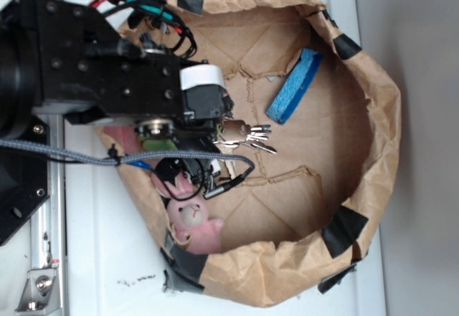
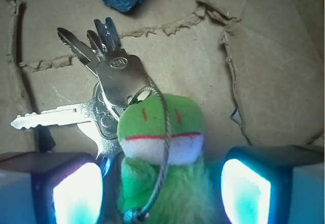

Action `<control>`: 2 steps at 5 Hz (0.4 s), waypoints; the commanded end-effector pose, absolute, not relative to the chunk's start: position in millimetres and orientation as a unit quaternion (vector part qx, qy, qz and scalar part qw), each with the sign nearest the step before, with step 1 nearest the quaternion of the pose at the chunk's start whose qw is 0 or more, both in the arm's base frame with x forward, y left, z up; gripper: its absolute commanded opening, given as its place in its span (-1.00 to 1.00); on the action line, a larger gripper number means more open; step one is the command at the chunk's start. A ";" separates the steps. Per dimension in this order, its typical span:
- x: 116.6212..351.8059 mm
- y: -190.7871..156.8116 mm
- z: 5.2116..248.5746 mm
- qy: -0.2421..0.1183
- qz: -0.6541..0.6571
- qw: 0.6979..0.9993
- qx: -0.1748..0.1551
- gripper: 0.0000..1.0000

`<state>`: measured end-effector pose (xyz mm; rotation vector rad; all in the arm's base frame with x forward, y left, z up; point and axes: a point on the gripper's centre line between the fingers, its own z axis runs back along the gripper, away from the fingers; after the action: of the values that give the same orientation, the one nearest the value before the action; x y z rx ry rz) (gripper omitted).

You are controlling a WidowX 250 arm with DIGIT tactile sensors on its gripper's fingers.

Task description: Grab the silver keys.

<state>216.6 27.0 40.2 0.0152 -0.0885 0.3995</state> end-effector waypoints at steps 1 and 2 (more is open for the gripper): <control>233.3 46.3 63.4 -0.084 0.222 0.971 -0.001 1.00; 235.3 47.0 64.7 -0.086 0.225 0.971 -0.003 1.00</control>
<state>226.9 29.9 48.4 -0.0060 -0.1112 0.4229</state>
